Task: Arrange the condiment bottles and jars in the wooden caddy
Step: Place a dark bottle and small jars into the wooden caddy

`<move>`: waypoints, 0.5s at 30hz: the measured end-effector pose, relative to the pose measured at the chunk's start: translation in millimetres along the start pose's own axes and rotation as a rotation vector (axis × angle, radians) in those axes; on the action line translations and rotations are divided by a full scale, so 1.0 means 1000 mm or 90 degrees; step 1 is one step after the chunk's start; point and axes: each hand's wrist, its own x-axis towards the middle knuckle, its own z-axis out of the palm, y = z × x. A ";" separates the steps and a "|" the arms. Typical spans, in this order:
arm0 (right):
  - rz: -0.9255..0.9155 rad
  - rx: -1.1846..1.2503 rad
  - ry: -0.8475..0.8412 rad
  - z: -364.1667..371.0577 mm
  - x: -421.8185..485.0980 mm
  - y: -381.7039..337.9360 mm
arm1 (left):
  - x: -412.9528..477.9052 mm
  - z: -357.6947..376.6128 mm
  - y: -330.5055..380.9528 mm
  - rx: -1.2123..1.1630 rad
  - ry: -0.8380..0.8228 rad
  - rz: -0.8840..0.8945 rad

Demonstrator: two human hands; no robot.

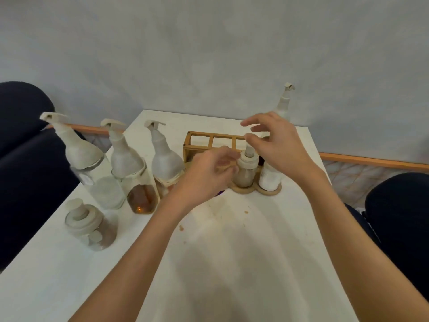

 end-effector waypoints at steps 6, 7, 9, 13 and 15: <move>0.016 0.033 -0.057 0.038 -0.013 -0.026 | -0.055 -0.026 0.002 -0.107 0.350 0.110; 0.023 0.040 -0.077 0.047 -0.016 -0.030 | -0.061 -0.029 -0.005 -0.089 0.413 0.118; 0.043 0.061 -0.123 0.065 -0.021 -0.038 | -0.071 -0.032 -0.024 -0.062 0.493 0.091; 0.098 0.131 -0.199 0.101 -0.028 -0.046 | -0.086 -0.025 -0.062 -0.026 0.492 -0.029; 0.110 0.158 -0.213 0.117 -0.031 -0.048 | -0.092 -0.018 -0.079 -0.030 0.449 -0.084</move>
